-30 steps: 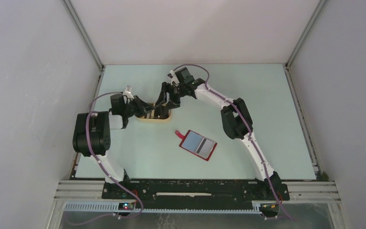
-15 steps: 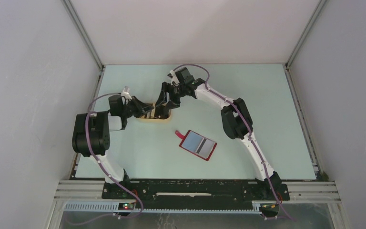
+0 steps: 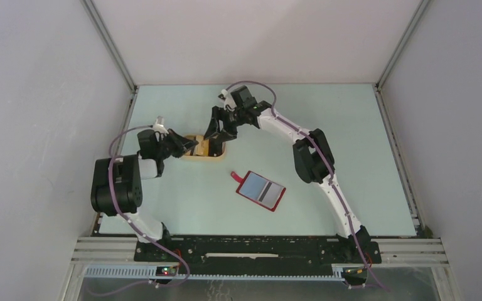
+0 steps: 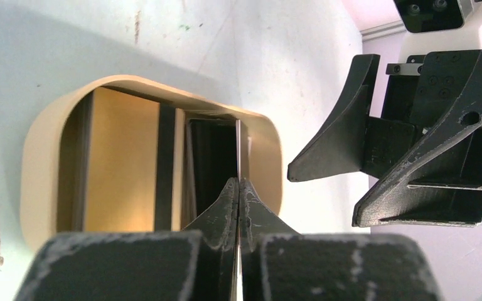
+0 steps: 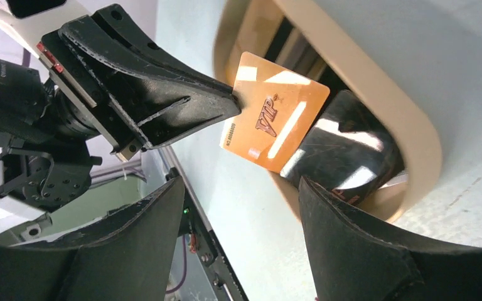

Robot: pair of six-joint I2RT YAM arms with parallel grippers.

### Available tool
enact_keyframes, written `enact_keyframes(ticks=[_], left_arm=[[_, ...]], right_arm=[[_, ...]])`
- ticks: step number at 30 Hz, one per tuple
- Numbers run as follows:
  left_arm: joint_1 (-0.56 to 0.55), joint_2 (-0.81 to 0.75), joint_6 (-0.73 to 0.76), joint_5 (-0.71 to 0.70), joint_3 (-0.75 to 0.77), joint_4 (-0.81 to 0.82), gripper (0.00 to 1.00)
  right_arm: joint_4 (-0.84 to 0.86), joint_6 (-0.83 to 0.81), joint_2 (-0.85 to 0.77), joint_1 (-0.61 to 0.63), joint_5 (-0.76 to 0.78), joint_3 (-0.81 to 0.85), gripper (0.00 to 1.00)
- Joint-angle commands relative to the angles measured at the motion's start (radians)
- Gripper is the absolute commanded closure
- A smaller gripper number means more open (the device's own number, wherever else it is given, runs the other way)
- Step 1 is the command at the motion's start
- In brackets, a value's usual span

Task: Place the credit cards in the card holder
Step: Pick up the credit card from the storage box.

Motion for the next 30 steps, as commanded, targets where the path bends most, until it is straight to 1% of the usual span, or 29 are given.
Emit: enact_keyframes(ticks=[1,6,8,10,11,13,16,19,21,22,23,25,27,30], left_arm=[[0.008,-0.143,-0.011,-0.031,-0.044,0.065,1.0],[0.007,-0.267,-0.023,-0.046,-0.092,0.083,1.0],[0.007,-0.309,-0.044,-0.035,-0.11,0.108,1.0],[-0.001,-0.344,-0.071,-0.02,-0.129,0.141,1.0],[-0.01,-0.359,-0.086,-0.012,-0.137,0.162,1.0],[-0.039,-0.39,-0.124,0.002,-0.152,0.213,1.0],[-0.11,-0.439,-0.158,0.004,-0.179,0.29,1.0],[-0.198,-0.496,-0.163,-0.031,-0.204,0.318,1.0],[-0.252,-0.522,-0.162,-0.049,-0.217,0.328,1.0],[-0.279,-0.532,-0.161,-0.057,-0.223,0.333,1.0],[-0.307,-0.543,-0.158,-0.067,-0.228,0.337,1.0],[-0.365,-0.565,-0.15,-0.095,-0.243,0.338,1.0],[-0.424,-0.584,-0.139,-0.13,-0.263,0.338,1.0],[-0.506,-0.601,-0.123,-0.187,-0.297,0.343,1.0]], right_arm=[[0.02,-0.143,-0.139,-0.008,-0.106,0.014,0.24],[-0.092,-0.412,-0.232,-0.01,-0.174,0.046,0.24],[-0.145,-0.519,-0.284,-0.015,-0.19,0.024,0.24],[-0.175,-0.6,-0.348,-0.034,-0.218,-0.035,0.24],[-0.182,-0.617,-0.386,-0.047,-0.235,-0.071,0.24],[-0.208,-0.702,-0.477,-0.082,-0.268,-0.165,0.25],[-0.233,-0.81,-0.656,-0.148,-0.28,-0.348,0.25],[-0.219,-0.878,-0.845,-0.221,-0.259,-0.551,0.24],[-0.177,-0.893,-0.96,-0.263,-0.252,-0.684,0.23],[-0.152,-0.908,-1.008,-0.282,-0.258,-0.754,0.22],[-0.14,-0.928,-1.053,-0.297,-0.27,-0.816,0.19],[-0.152,-0.951,-1.097,-0.317,-0.314,-0.909,0.1],[-0.22,-0.973,-1.082,-0.329,-0.406,-0.945,0.08],[-0.346,-1.058,-1.046,-0.346,-0.521,-0.963,0.08]])
